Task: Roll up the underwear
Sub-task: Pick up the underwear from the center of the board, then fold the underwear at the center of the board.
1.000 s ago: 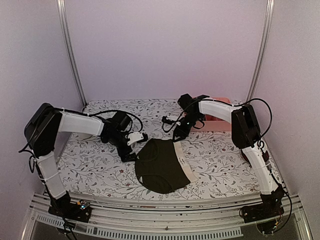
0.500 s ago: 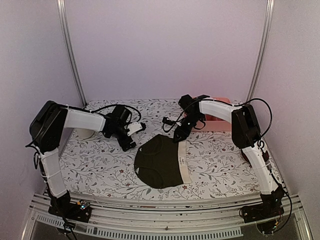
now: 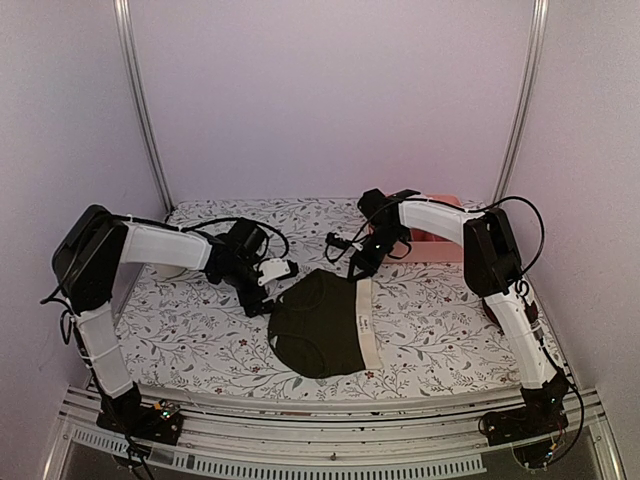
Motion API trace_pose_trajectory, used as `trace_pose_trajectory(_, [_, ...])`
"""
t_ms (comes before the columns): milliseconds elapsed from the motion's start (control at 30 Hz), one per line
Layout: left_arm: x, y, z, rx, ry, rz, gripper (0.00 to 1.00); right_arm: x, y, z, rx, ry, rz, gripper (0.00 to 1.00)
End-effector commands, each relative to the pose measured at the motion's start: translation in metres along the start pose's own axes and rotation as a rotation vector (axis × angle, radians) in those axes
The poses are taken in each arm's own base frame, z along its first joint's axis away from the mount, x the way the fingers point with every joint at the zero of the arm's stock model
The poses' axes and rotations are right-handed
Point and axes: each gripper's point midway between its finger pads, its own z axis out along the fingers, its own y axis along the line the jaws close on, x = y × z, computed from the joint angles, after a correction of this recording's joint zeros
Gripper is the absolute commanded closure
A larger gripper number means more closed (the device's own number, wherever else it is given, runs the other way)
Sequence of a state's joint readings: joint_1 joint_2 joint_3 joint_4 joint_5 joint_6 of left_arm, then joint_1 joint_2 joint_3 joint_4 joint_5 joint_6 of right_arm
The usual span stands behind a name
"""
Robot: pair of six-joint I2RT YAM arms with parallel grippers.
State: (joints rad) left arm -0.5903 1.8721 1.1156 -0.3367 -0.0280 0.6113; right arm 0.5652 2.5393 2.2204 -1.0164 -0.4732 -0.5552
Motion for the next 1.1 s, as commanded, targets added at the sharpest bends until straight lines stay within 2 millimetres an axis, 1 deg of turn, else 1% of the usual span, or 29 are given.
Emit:
trace_pose_trajectory(0, [0.004,-0.02,0.002,0.073,0.023,-0.012,0.01,-0.027,0.013,-0.029,0.013,-0.09,-0.039,0.98])
trace_pose_trajectory(100, [-0.007,-0.019,-0.006,0.075,-0.021,-0.018,0.01,-0.037,0.019,-0.039,0.041,-0.116,-0.065,0.98])
trace_pose_trajectory(200, [-0.013,-0.03,-0.011,0.11,-0.049,-0.006,0.01,-0.044,0.021,-0.047,0.085,-0.132,-0.075,0.98])
trace_pose_trajectory(300, [-0.015,-0.037,-0.013,0.116,-0.052,0.005,0.01,-0.044,0.022,-0.05,0.107,-0.127,-0.069,0.98])
trace_pose_trajectory(333, [-0.015,-0.036,-0.014,0.099,-0.053,0.002,0.01,-0.042,0.022,-0.048,0.11,-0.122,-0.064,0.98])
trace_pose_trajectory(400, [-0.017,-0.025,-0.018,0.04,-0.057,-0.014,0.01,-0.048,0.026,-0.062,0.134,-0.142,-0.074,0.98])
trace_pose_trajectory(500, [-0.018,-0.005,-0.025,-0.073,-0.063,-0.031,0.02,-0.05,0.028,-0.063,0.152,-0.137,-0.075,0.98])
trace_pose_trajectory(600, [-0.018,-0.002,-0.028,-0.094,-0.064,-0.028,0.01,-0.051,0.028,-0.064,0.174,-0.133,-0.077,0.98])
trace_pose_trajectory(667, [-0.021,-0.01,-0.031,-0.05,-0.085,-0.02,0.01,-0.053,0.027,-0.068,0.188,-0.137,-0.072,0.98])
trace_pose_trajectory(800, [-0.035,-0.041,-0.042,0.089,-0.171,0.02,0.02,-0.057,0.029,-0.073,0.195,-0.149,-0.076,0.98])
trace_pose_trajectory(867, [-0.041,-0.055,-0.043,0.138,-0.191,0.036,0.01,-0.058,0.032,-0.076,0.198,-0.155,-0.081,0.98])
trace_pose_trajectory(967, [-0.041,-0.066,-0.032,0.146,-0.155,0.055,0.01,-0.063,0.037,-0.08,0.199,-0.167,-0.094,0.98])
trace_pose_trajectory(1067, [-0.029,-0.063,-0.013,0.082,-0.07,0.07,0.01,-0.063,0.045,-0.083,0.195,-0.171,-0.108,0.98])
